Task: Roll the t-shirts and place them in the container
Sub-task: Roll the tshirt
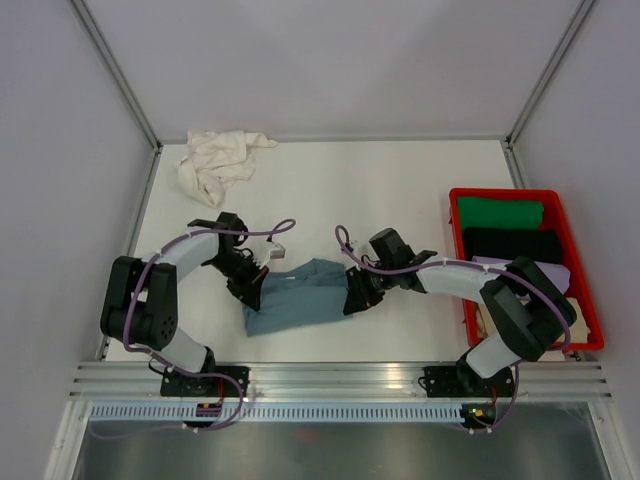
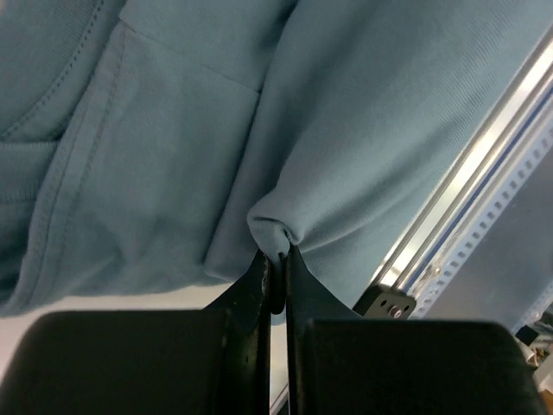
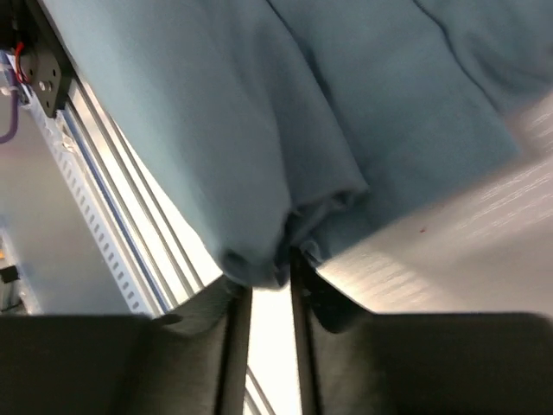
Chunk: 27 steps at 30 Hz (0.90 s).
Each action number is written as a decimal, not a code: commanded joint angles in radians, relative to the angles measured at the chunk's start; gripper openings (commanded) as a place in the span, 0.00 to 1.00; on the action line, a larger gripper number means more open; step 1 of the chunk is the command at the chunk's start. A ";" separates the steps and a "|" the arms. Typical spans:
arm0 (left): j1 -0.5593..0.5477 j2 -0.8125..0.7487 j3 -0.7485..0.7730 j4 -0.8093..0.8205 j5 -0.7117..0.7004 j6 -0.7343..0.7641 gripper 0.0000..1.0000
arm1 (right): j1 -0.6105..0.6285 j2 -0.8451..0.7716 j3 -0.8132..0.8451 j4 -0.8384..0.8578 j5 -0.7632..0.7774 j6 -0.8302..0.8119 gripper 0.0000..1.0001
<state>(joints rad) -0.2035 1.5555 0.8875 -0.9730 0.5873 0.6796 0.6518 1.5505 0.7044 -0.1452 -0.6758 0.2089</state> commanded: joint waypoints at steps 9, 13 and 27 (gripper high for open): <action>0.004 -0.057 -0.019 0.000 -0.127 0.064 0.02 | -0.006 -0.214 0.133 -0.195 0.267 -0.037 0.41; 0.019 -0.141 -0.016 0.000 -0.148 -0.008 0.02 | 0.017 -0.297 0.139 -0.165 0.297 0.010 0.31; 0.024 -0.115 -0.071 0.056 -0.211 -0.101 0.02 | 0.267 -0.045 0.088 0.435 0.303 0.244 0.06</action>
<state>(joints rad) -0.1844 1.4239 0.8131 -0.9459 0.4187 0.6216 0.9230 1.4433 0.7612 0.1463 -0.4168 0.4000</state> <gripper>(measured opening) 0.048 0.073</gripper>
